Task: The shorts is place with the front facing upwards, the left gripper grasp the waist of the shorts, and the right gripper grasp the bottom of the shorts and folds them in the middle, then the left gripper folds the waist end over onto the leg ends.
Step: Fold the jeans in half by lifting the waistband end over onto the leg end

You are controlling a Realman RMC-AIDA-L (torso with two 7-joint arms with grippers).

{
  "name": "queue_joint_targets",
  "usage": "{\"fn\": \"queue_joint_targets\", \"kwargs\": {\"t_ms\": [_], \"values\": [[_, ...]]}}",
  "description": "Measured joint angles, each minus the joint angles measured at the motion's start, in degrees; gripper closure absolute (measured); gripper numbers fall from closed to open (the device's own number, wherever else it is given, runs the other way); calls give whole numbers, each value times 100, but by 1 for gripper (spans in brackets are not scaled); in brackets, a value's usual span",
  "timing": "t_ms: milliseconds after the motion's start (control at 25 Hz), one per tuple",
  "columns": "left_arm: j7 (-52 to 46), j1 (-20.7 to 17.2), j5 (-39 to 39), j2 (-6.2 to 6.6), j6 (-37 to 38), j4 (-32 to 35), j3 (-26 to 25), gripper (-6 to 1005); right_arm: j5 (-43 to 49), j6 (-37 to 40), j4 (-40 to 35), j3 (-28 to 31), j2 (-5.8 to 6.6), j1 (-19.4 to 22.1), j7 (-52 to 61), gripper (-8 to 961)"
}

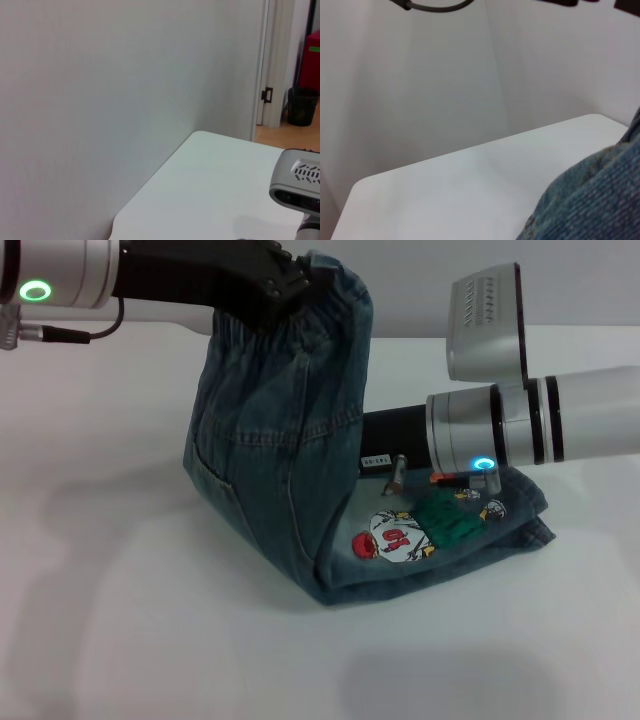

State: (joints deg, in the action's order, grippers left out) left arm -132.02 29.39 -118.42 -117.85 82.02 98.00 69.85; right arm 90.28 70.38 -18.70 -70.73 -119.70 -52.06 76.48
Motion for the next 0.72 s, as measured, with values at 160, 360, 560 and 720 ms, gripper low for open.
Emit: {"fn": "queue_joint_targets", "kwargs": {"t_ms": [160,360,560,720], "values": [[5,-9,-5,0,-2,-1,2,864,3,-93,-22,-2,31,115,-2,617],[10,-27,-12,0,-2,-3,6,860,40,-194,-332,4,85,498,-3,617],[20,-56,-13,0,-5,-39,66,857,66,-563,-817,57,149,993,73,617],[26,-60,-3,0,-11,-105,118,853,66,-983,-1140,108,219,1298,323,617]]}}
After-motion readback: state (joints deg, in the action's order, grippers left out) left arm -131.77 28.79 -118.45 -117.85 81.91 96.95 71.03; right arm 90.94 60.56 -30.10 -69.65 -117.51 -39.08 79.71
